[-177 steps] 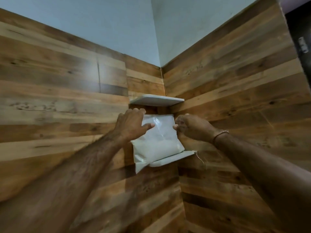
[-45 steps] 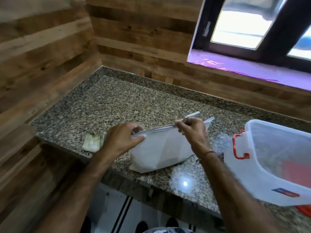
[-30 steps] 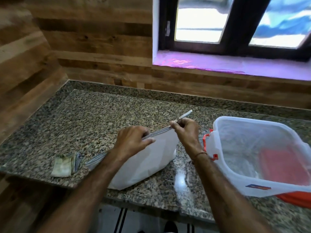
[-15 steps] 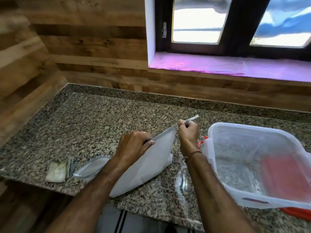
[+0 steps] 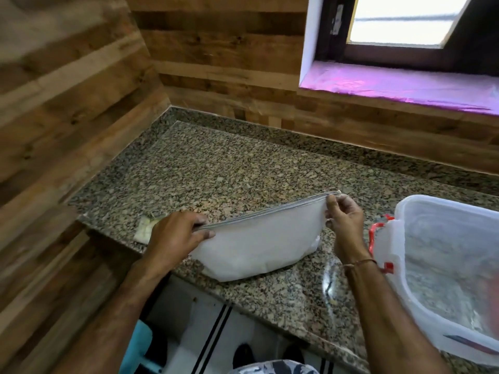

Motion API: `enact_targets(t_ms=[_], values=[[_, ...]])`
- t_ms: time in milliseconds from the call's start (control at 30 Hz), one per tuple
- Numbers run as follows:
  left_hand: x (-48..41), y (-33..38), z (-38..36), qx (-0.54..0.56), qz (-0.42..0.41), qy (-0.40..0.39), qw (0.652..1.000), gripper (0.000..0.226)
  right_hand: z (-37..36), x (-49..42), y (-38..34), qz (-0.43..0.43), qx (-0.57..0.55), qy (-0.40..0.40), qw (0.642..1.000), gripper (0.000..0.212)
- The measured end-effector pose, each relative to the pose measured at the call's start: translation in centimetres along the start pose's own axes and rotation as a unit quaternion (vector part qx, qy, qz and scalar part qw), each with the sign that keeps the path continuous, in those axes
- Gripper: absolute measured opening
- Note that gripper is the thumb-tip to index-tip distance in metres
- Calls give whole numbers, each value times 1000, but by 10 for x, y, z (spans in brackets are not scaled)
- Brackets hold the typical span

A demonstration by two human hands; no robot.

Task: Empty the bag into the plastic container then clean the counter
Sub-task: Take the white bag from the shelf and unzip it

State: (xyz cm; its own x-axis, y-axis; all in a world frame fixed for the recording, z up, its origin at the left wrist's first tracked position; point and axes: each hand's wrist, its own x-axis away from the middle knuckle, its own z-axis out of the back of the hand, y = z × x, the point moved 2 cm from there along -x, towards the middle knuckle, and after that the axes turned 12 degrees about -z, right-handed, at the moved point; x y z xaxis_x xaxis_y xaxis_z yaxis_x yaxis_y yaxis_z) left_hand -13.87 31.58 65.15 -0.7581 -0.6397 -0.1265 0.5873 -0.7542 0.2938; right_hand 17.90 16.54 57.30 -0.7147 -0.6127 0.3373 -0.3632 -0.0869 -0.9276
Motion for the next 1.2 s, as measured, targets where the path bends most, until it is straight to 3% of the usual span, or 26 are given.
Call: enact_targets(t_ms=[200, 300, 367, 467, 567, 700, 800, 900, 1000, 1033, 1133, 1200], values=[[-6, -16, 2, 49, 23, 69, 996, 24, -11, -7, -8, 26, -15, 71, 997, 21], [-8, -20, -5, 137, 52, 128, 981, 17, -9, -1, -2, 19, -11, 89, 996, 21], [6, -30, -19, 261, 122, 166, 943, 13, -1, 5, 6, 3, -12, 74, 997, 19], [33, -46, -50, 442, 195, 160, 861, 36, 7, 12, 17, -24, 9, 14, 1000, 15], [38, -49, -67, 500, 193, 172, 827, 20, 5, 17, 28, -58, 33, -18, 998, 7], [27, -52, -73, 459, 213, 205, 838, 3, 3, 14, 34, -63, 54, 50, 995, 11], [18, -57, -68, 443, 237, 229, 834, 12, 1, 11, 28, -45, 41, 91, 994, 17], [16, -61, -70, 484, 214, 221, 819, 6, 1, 10, 33, -34, 60, 110, 991, 18], [22, -75, -82, 505, 172, 181, 827, 46, 6, 15, 41, -70, 100, 96, 988, 12], [22, -77, -83, 501, 162, 174, 832, 49, 9, 16, 42, -77, 116, 91, 986, 15], [19, -76, -81, 473, 177, 176, 845, 26, 13, 19, 40, -54, 183, 126, 973, 25], [17, -73, -79, 456, 175, 182, 854, 27, 12, 21, 39, -44, 229, 153, 960, 29]])
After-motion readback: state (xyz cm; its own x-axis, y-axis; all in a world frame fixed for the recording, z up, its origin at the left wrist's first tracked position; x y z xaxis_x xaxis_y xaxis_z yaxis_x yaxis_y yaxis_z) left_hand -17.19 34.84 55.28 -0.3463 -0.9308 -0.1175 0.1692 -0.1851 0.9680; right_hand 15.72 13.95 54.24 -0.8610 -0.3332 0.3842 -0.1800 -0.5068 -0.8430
